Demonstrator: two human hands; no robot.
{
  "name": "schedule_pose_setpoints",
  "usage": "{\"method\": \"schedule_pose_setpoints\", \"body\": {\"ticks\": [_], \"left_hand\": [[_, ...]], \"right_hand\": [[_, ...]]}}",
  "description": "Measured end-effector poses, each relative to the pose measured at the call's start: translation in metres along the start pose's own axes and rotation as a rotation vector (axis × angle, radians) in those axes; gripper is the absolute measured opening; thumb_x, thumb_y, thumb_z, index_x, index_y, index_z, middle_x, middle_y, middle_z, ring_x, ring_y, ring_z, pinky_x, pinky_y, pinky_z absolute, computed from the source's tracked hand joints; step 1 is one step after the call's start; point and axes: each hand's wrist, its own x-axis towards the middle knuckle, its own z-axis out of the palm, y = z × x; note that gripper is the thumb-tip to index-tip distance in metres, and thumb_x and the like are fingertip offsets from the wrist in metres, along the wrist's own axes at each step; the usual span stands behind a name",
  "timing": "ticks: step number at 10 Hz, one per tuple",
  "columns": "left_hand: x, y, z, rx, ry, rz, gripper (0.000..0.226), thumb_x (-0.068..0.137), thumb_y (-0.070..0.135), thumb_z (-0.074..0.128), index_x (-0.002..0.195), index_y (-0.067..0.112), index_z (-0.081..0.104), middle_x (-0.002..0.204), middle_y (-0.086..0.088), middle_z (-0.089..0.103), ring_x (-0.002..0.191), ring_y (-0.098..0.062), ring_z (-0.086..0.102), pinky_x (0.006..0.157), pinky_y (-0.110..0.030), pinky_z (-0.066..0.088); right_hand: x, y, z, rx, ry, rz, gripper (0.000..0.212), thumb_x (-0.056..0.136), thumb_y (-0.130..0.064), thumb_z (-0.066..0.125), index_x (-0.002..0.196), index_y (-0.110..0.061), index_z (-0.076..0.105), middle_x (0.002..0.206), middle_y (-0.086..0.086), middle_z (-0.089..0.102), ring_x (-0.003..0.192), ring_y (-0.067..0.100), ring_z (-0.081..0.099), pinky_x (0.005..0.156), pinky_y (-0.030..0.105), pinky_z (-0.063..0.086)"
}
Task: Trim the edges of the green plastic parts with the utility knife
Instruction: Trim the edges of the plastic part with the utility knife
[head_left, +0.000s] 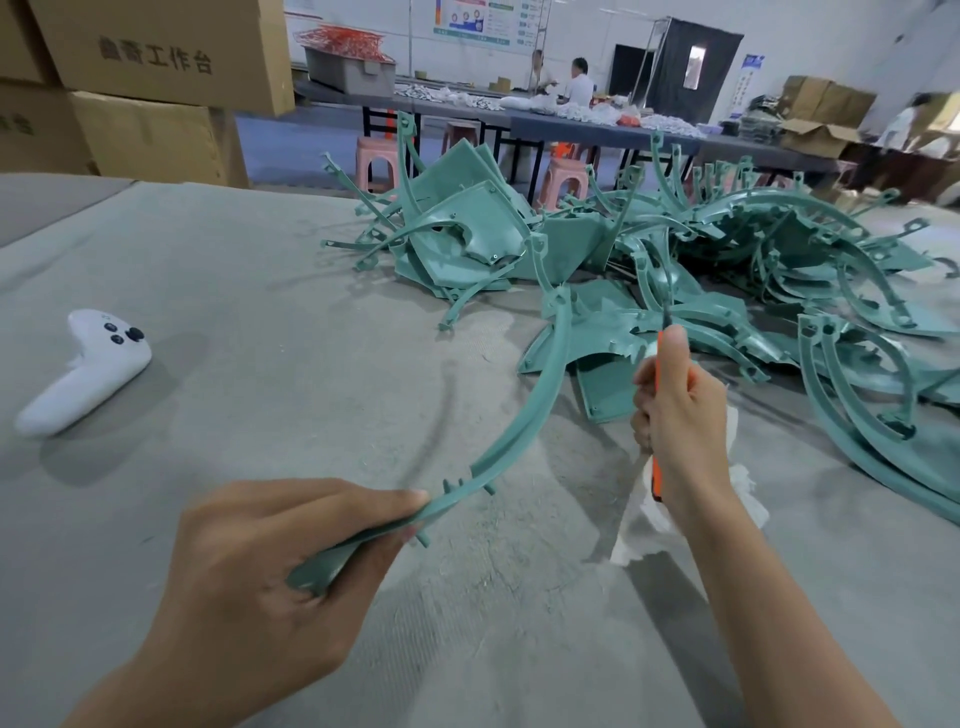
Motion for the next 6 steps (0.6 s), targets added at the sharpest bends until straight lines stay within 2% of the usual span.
{"method": "schedule_pose_setpoints", "body": {"ticks": [1,2,3,4,5,6], "left_hand": [[0.005,0.001,0.0,0.022,0.015,0.108,0.029,0.08,0.03,0.077,0.105,0.038,0.068,0.099,0.026,0.065,0.084,0.002,0.064,0.065,-0.026,0.054],[0.007,0.009,0.001,0.028,0.034,0.19,0.034,0.079,0.026,0.076,0.109,0.037,0.065,0.102,0.023,0.066,0.084,-0.002,0.066,0.066,-0.029,0.056],[0.013,0.015,0.0,0.089,0.044,0.293,0.039,0.072,0.017,0.077,0.109,0.028,0.068,0.098,0.012,0.071,0.079,-0.009,0.068,0.066,-0.031,0.058],[0.018,0.02,0.001,0.109,0.079,0.382,0.02,0.074,0.006,0.076,0.093,0.012,0.078,0.093,0.003,0.074,0.086,-0.009,0.066,0.072,-0.029,0.054],[0.019,0.021,0.003,0.15,0.057,0.4,0.018,0.074,0.004,0.077,0.091,0.01,0.078,0.096,0.002,0.074,0.09,-0.01,0.068,0.073,-0.03,0.053],[0.02,0.024,0.005,0.119,0.025,0.37,0.017,0.079,0.006,0.074,0.095,0.012,0.077,0.095,0.004,0.074,0.088,-0.01,0.07,0.072,-0.031,0.054]], "right_hand": [[-0.008,-0.011,-0.002,0.16,-0.195,0.048,0.041,0.083,-0.057,0.07,0.074,-0.019,0.058,0.052,-0.01,0.036,0.044,0.01,0.028,0.042,0.024,0.026],[-0.016,-0.011,0.002,0.243,-0.518,0.062,0.017,0.074,-0.041,0.078,0.071,-0.029,0.066,0.054,-0.006,0.042,0.044,0.011,0.033,0.042,0.021,0.032],[-0.023,-0.013,0.009,0.286,-0.645,0.08,0.016,0.079,-0.037,0.076,0.071,-0.027,0.067,0.055,-0.004,0.045,0.042,0.011,0.035,0.042,0.02,0.033],[-0.026,-0.017,0.011,0.417,-0.649,0.12,0.034,0.087,-0.049,0.07,0.078,-0.017,0.063,0.058,-0.001,0.052,0.041,0.009,0.035,0.042,0.02,0.032],[-0.028,-0.019,0.013,0.315,-0.498,0.045,0.031,0.084,-0.045,0.074,0.075,-0.016,0.07,0.055,-0.001,0.054,0.039,0.01,0.036,0.042,0.019,0.033],[-0.029,-0.018,0.019,0.277,-0.342,0.039,0.023,0.081,-0.025,0.077,0.065,-0.013,0.067,0.049,0.0,0.047,0.038,0.012,0.035,0.04,0.021,0.033]]}}
